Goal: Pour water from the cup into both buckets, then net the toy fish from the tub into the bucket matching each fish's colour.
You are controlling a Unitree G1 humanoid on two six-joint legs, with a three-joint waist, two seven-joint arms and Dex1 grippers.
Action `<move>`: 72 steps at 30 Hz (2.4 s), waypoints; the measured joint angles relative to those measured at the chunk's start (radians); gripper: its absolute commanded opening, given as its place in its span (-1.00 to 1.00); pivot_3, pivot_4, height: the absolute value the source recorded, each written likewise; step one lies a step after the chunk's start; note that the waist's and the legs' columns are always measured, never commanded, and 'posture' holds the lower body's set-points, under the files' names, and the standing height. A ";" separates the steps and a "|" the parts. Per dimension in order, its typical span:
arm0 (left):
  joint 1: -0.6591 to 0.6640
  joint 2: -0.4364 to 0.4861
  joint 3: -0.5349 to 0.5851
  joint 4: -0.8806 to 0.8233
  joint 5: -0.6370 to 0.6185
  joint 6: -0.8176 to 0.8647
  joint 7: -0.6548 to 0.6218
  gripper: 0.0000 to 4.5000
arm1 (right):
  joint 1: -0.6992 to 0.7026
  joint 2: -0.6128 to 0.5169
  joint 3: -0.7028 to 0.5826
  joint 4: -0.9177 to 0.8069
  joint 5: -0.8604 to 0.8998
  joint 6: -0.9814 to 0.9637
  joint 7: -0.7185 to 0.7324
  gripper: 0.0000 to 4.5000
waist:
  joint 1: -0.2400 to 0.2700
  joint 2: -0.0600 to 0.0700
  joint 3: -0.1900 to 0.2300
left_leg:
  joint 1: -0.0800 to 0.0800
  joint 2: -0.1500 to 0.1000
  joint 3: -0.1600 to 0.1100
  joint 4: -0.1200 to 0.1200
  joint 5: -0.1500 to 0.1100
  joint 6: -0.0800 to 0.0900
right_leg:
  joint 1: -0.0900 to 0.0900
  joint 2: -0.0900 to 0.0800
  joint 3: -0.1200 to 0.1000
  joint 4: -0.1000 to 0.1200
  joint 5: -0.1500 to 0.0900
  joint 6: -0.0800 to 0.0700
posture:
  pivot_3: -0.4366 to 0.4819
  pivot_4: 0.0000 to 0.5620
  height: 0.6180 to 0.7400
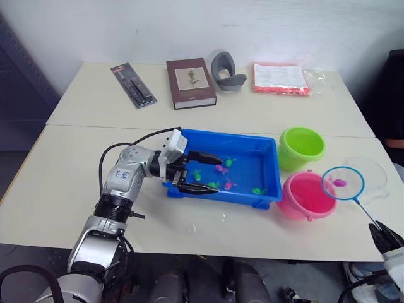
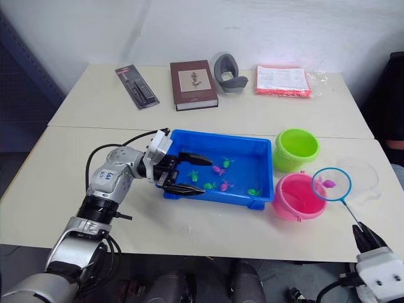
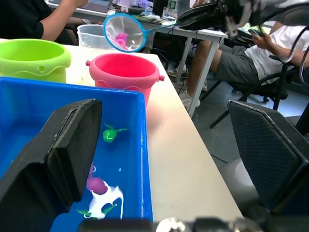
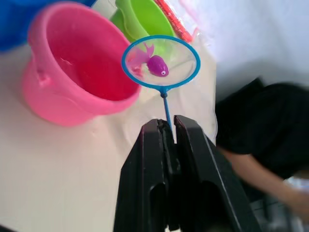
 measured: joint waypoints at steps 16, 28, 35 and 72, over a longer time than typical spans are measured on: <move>0.004 -0.025 0.000 -0.030 -0.001 0.026 0.030 0.98 | -0.054 -0.133 -0.059 0.159 -0.788 -0.380 -0.467 -1.00 | -0.002 0.002 -0.001 | 0.002 0.001 0.005 0.000 0.000 -0.001 | 0.000 0.002 0.008 0.000 0.000 0.000 | -0.05 -0.47 1.00; 0.030 -0.038 -0.001 -0.050 -0.003 0.037 0.033 0.98 | -0.040 -0.120 -0.035 0.076 -0.767 -0.333 -0.426 -1.00 | -0.003 0.003 -0.002 | 0.003 0.002 0.005 0.000 0.000 -0.001 | 0.000 0.003 0.009 0.000 0.000 0.000 | -0.05 -0.47 1.00; 0.030 -0.042 -0.001 -0.050 -0.003 0.036 0.038 0.98 | -0.030 -0.086 -0.048 0.028 -0.752 -0.290 -0.406 -1.00 | -0.002 0.005 -0.003 | 0.003 0.001 0.005 0.000 0.000 -0.001 | 0.000 0.002 0.009 0.000 0.000 0.000 | -0.05 -0.47 1.00; 0.027 -0.066 0.000 -0.014 -0.003 -0.023 0.046 0.98 | 0.015 -0.060 -0.078 0.055 -0.807 -0.321 -0.487 -1.00 | -0.003 0.005 -0.003 | 0.003 0.002 0.005 0.000 0.000 -0.001 | 0.000 0.002 0.009 0.000 -0.001 -0.001 | -0.05 -0.47 1.00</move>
